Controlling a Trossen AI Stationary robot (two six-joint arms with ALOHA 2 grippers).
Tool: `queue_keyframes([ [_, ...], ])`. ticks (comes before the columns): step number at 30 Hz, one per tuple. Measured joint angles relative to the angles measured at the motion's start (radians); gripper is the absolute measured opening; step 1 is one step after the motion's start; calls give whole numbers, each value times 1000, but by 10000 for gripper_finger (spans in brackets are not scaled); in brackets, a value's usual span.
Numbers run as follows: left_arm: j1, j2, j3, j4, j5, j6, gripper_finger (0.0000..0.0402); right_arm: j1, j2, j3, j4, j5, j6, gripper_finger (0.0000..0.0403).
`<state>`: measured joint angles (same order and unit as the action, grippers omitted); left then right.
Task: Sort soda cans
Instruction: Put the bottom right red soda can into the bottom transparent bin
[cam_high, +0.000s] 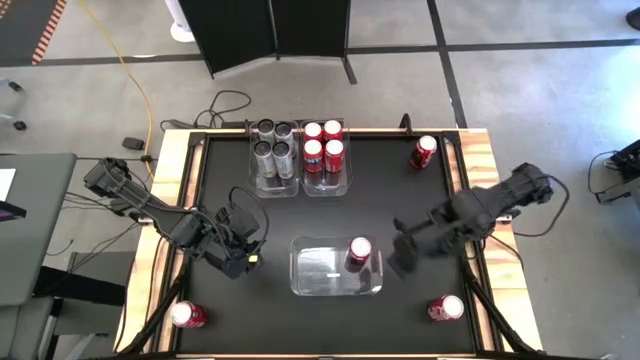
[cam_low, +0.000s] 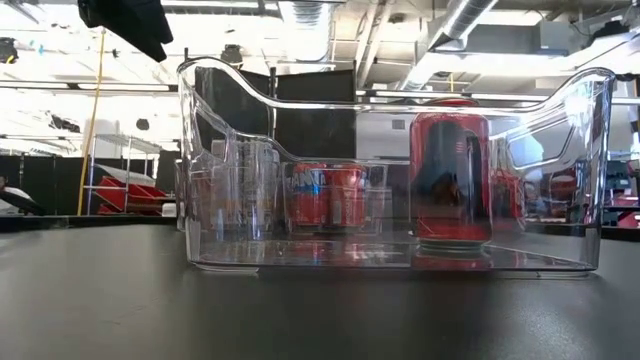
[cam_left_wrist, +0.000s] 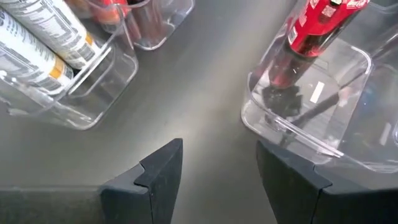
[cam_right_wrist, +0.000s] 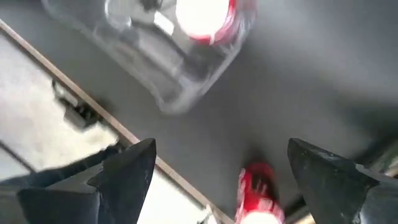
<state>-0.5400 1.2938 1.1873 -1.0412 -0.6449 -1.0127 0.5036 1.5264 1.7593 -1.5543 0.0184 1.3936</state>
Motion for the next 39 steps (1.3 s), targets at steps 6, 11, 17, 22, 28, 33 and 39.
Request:
queue_keyframes([
  [6, 12, 0, 0, 1, -11, 24, 201, 172, -2, -64, -15, -49, 164, 373],
  [11, 21, 0, 0, 9, -12, 24, 201, 301, 0, -159, -15, -141, 326, 373],
  [17, 21, 0, 0, 42, -12, 36, 201, 437, -2, -228, 3, -149, 533, 373],
  [22, 24, 0, 0, 101, -12, 80, 201, 514, -3, -288, 110, -122, 629, 373],
  [28, 39, 0, 0, 169, -11, 125, 201, 563, -3, -391, 204, -61, 720, 373],
  [33, 45, 0, 0, 176, -3, 126, 201, 560, -3, -486, 287, -52, 730, 373],
  [39, 45, 0, 0, 176, 8, 125, 201, 533, -3, -585, 404, -38, 730, 373],
])
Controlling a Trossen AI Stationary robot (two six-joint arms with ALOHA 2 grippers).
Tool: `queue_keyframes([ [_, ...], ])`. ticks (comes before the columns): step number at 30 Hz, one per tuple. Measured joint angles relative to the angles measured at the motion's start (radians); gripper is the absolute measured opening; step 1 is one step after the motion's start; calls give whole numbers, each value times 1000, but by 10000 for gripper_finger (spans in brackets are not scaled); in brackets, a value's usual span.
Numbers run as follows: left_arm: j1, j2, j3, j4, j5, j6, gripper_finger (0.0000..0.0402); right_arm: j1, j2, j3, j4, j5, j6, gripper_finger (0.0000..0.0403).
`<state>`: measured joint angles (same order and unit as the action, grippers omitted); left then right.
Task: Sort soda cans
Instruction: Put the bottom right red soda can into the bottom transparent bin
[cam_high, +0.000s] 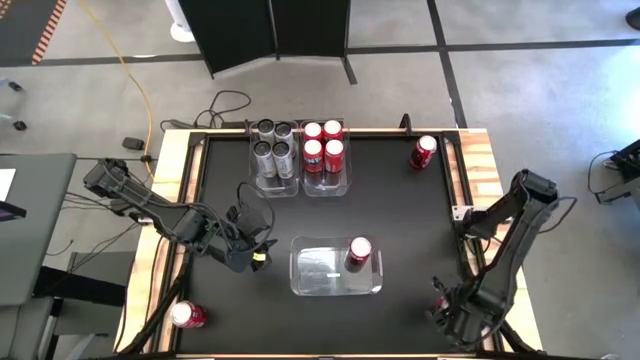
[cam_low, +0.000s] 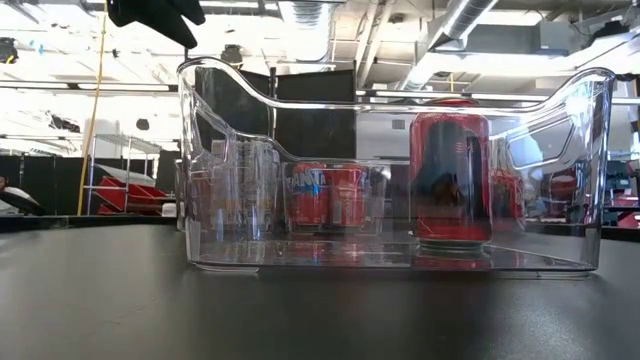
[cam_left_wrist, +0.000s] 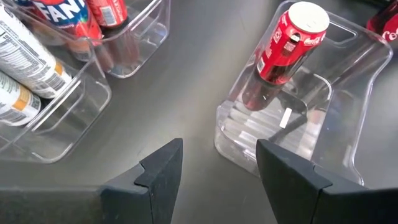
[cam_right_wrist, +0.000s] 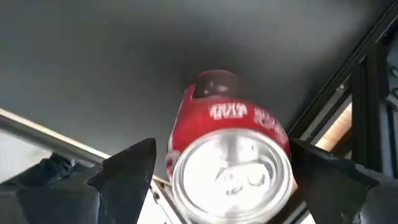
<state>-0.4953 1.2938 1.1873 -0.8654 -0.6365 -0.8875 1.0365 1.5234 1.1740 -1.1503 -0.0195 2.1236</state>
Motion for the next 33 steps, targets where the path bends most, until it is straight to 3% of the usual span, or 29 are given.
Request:
queue_keyframes([
  [6, 0, 0, 0, -3, 0, -4, 201, -18, 0, -39, 53, -38, 8, 356],
  [12, 0, 0, 0, -14, 0, -4, 201, -37, -3, -35, 47, -95, 8, 275],
  [20, 0, 0, 0, -14, 0, 1, 201, -137, 0, 121, -51, -105, -93, 270],
  [27, 0, 0, 0, -14, 0, -8, 201, -263, 2, 395, -244, 39, -275, 270],
  [33, -12, 0, 0, -18, 0, -39, 201, -363, 2, 570, -216, 238, -444, 270],
])
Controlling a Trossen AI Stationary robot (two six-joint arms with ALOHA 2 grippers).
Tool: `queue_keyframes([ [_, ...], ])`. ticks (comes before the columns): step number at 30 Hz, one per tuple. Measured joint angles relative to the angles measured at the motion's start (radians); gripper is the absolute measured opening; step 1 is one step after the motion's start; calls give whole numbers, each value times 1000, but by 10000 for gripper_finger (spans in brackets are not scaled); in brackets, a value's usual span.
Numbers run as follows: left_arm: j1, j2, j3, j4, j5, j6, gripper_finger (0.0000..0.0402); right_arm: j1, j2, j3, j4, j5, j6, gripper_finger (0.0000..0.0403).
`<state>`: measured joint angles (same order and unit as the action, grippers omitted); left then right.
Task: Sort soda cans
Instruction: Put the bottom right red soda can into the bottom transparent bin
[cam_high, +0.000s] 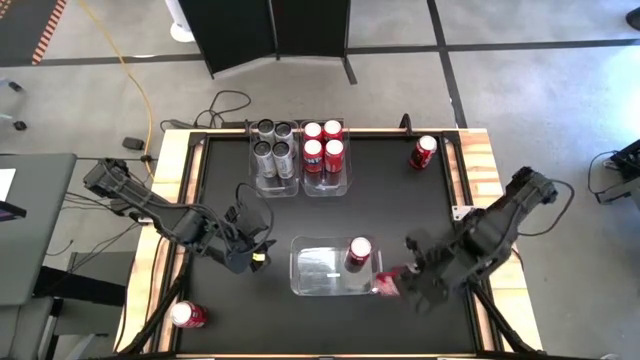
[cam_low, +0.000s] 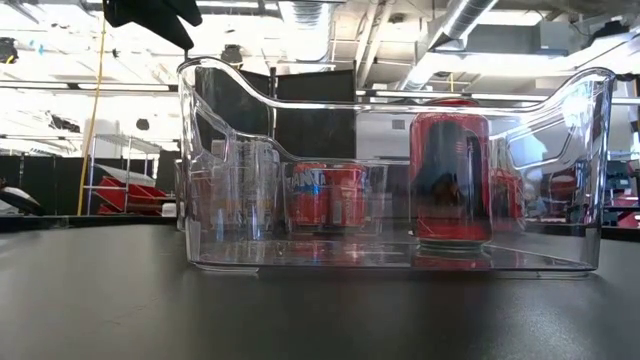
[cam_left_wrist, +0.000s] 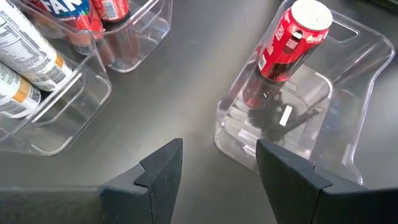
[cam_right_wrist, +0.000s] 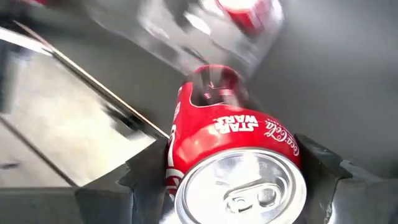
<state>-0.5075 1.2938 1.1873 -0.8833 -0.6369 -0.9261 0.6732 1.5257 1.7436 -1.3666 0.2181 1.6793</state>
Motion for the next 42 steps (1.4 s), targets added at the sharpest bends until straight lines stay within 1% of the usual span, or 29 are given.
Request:
queue_keyframes([
  [4, -18, 0, 0, -1, 0, -21, 201, -84, 12, 4, 85, 20, -119, 270],
  [7, -33, 0, 0, -1, 0, -49, 201, -143, 56, 2, 66, 14, -174, 270],
  [10, -55, 0, 0, -3, 1, -88, 201, -182, 118, 1, 79, -27, -238, 270],
  [15, -97, 0, 0, -23, 3, -141, 201, -199, 213, 1, 110, -109, -312, 270],
  [20, -127, 0, 0, -65, 3, -201, 201, -212, 284, 2, 117, -143, -318, 270],
  [23, -132, 0, 0, -79, 3, -222, 201, -230, 336, 2, 107, -162, -288, 270],
  [27, -132, 0, 0, -85, 3, -226, 201, -248, 400, 2, 110, -176, -267, 270],
  [30, -132, 0, 0, -100, 3, -224, 201, -261, 436, 2, 84, -208, -273, 273],
  [32, -132, 0, 0, -99, 3, -233, 201, -267, 454, 2, 74, -226, -286, 289],
  [35, -141, 0, 0, -99, 15, -234, 201, -271, 462, 2, 74, -243, -337, 326],
  [39, -165, 0, 0, -94, 29, -227, 201, -271, 447, 2, 82, -241, -343, 372],
  [42, -181, 0, 0, -102, 30, -207, 201, -271, 428, 2, 77, -221, -345, 392],
])
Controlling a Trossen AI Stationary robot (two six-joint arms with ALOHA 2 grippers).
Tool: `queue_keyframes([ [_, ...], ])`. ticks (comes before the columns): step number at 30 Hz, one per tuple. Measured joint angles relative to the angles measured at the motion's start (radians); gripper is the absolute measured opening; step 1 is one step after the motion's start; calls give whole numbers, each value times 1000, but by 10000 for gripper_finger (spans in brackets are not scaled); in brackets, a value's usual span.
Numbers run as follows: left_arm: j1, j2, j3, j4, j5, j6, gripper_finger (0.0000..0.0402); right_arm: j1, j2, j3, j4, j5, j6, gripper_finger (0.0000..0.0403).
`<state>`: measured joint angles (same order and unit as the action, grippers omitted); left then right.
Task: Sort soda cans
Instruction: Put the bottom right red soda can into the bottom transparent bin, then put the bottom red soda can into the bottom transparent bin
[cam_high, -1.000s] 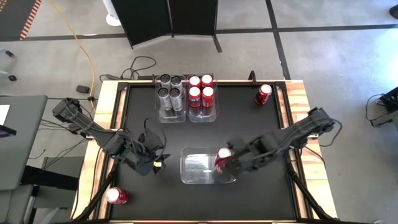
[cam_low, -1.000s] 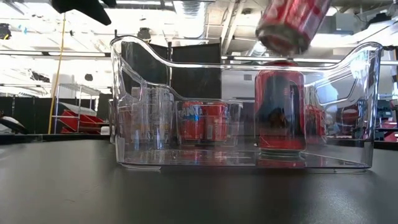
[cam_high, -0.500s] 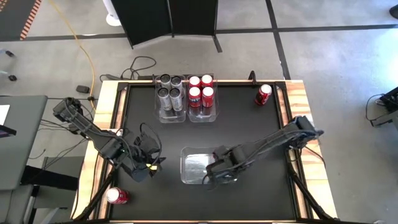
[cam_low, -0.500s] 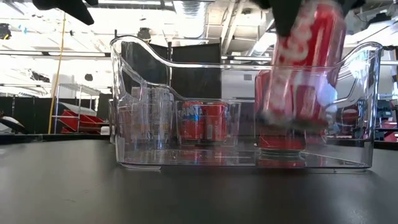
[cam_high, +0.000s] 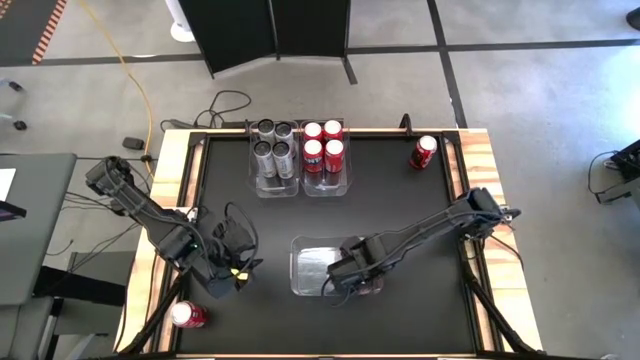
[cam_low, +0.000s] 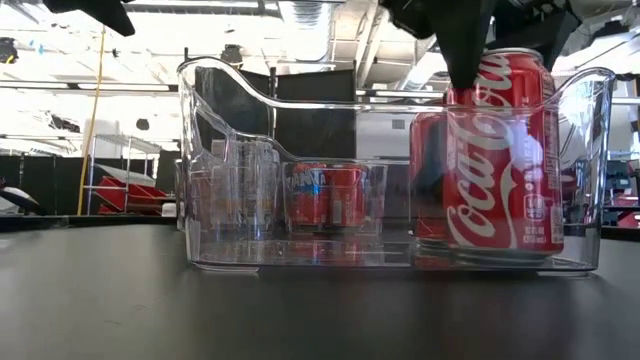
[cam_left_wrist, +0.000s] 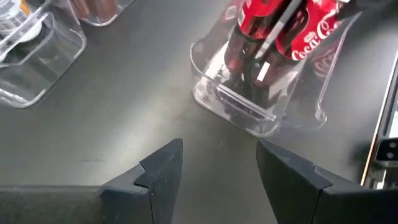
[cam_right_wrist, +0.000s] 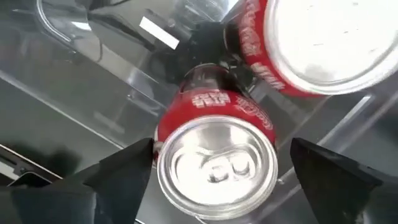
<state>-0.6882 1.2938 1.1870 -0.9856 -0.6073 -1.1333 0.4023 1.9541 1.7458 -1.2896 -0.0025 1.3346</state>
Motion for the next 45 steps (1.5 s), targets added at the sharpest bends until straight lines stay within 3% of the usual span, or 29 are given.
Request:
queue_keyframes([
  [4, -10, 0, 0, -17, 0, 15, 201, 0, -22, 0, -1, 48, 0, 391],
  [10, -11, 0, 0, -30, 58, 69, 201, 24, -77, 29, -10, 223, 52, 385],
  [17, -48, 0, 0, -60, 118, -114, 201, 35, -146, 119, 10, 476, 5, 385],
  [24, -199, 0, 0, -99, 198, -313, 201, 21, -199, 175, 119, 610, -167, 385],
  [32, -376, 0, 0, -141, 263, -572, 201, -8, -216, 176, 190, 630, -237, 385],
  [38, -420, 0, 0, -220, 277, -713, 214, -20, -216, 176, 206, 632, -271, 385],
  [42, -420, 7, 0, -222, 395, -761, 242, -20, -216, 175, 206, 633, -290, 385],
  [45, -435, 43, 0, -221, 560, -811, 274, -18, -216, 175, 207, 632, -290, 385],
])
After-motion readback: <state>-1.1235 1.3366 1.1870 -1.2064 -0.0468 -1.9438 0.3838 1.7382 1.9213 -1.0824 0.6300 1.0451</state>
